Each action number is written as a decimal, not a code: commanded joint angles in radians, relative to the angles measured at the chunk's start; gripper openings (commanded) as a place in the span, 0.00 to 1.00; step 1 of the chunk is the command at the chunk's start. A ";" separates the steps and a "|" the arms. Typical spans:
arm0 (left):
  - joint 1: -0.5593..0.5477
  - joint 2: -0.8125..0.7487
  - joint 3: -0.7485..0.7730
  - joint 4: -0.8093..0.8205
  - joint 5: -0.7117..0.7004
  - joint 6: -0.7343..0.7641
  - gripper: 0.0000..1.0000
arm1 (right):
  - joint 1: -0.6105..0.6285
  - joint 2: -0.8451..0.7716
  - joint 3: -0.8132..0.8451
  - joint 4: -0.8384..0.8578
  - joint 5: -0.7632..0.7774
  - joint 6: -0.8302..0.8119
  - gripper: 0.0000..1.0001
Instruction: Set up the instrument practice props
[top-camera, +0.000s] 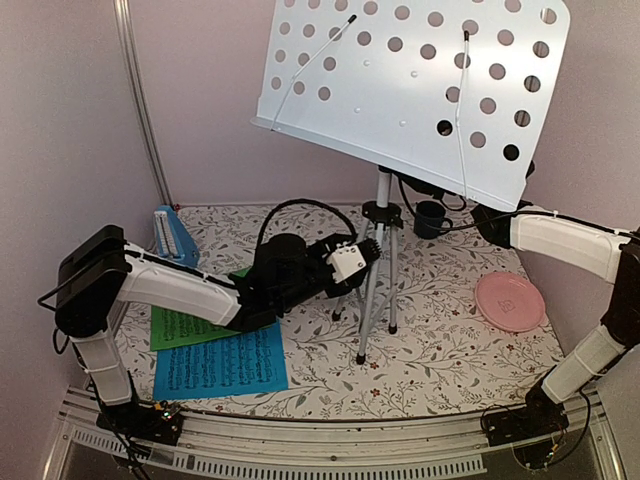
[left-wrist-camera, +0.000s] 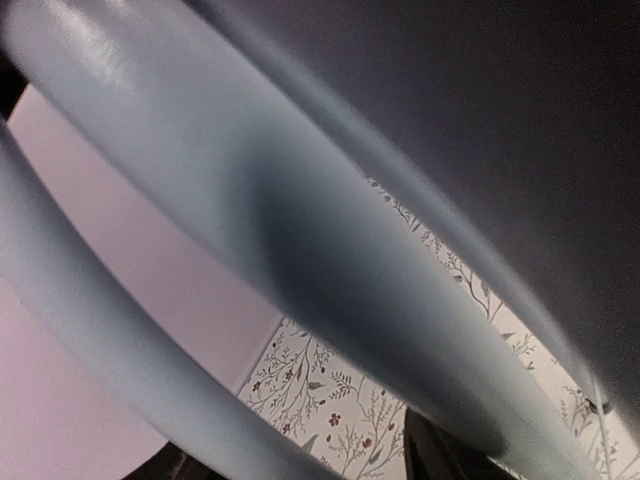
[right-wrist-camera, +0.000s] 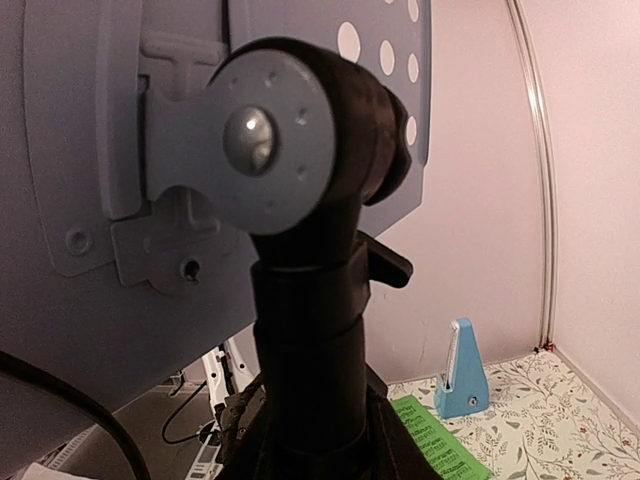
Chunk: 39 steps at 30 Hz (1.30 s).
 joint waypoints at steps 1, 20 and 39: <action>0.030 -0.028 -0.043 -0.011 -0.009 0.001 0.59 | 0.016 -0.046 0.059 0.095 0.102 0.049 0.00; 0.087 -0.098 -0.065 -0.051 0.246 -0.330 0.44 | 0.016 -0.072 0.064 0.008 0.098 -0.020 0.00; 0.053 -0.077 0.013 -0.089 0.105 -0.122 0.11 | 0.016 -0.105 0.113 -0.042 0.108 -0.030 0.00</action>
